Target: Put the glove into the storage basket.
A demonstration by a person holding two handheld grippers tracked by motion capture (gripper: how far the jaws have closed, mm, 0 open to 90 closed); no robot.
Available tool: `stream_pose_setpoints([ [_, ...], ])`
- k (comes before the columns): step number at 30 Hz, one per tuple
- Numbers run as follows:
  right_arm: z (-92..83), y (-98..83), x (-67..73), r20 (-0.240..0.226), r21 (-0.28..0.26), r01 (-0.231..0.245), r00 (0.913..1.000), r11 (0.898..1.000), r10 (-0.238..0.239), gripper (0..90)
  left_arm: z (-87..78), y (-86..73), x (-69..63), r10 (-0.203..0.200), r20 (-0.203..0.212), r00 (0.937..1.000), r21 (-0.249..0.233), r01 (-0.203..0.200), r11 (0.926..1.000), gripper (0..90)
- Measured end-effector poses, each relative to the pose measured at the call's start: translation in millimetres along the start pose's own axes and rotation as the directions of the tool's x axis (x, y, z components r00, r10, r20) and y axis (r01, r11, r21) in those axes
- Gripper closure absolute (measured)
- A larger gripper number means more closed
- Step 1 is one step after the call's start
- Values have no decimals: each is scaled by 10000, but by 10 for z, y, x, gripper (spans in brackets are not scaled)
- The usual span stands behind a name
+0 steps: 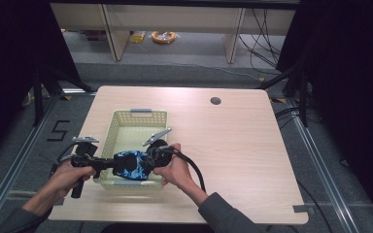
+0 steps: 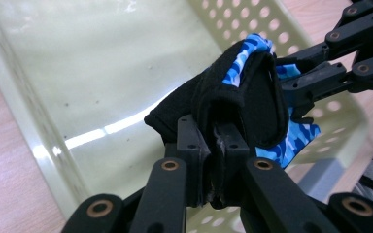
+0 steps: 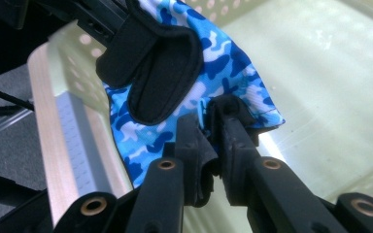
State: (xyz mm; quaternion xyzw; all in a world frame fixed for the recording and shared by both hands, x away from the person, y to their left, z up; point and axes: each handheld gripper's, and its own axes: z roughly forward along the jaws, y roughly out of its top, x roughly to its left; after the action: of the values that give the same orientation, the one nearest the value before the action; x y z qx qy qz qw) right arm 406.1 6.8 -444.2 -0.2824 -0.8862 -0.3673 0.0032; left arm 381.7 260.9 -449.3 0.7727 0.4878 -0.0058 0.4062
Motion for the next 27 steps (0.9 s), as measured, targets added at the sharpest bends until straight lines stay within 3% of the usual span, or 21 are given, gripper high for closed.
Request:
stream_pose_setpoints([
  [3,63,-2,1,79,228,272,9996,9994,-274,805,28,-27,23,155,-104,9998,213,-153,9997,821],
  [9,117,-11,0,177,634,311,9993,9975,-323,800,68,-44,-15,234,-239,9994,391,-224,9990,783],
  [13,123,-24,6,252,804,247,9993,9965,-268,793,49,-7,-24,324,-397,9987,354,-310,9989,707],
  [16,126,-22,6,365,863,285,9988,9959,-317,783,18,18,-36,774,-868,9932,644,-719,9953,635],
  [20,136,-30,15,496,1068,399,9977,9935,-454,769,-14,33,-53,683,-984,9928,615,-624,9962,564],
  [22,142,-35,12,595,1157,505,9966,9920,-576,760,-37,42,-70,649,-1375,9884,712,-555,9959,534],
  [27,147,-28,15,635,1137,467,9965,9924,-542,694,-44,54,-80,577,-1257,9904,507,-517,9974,511],
])
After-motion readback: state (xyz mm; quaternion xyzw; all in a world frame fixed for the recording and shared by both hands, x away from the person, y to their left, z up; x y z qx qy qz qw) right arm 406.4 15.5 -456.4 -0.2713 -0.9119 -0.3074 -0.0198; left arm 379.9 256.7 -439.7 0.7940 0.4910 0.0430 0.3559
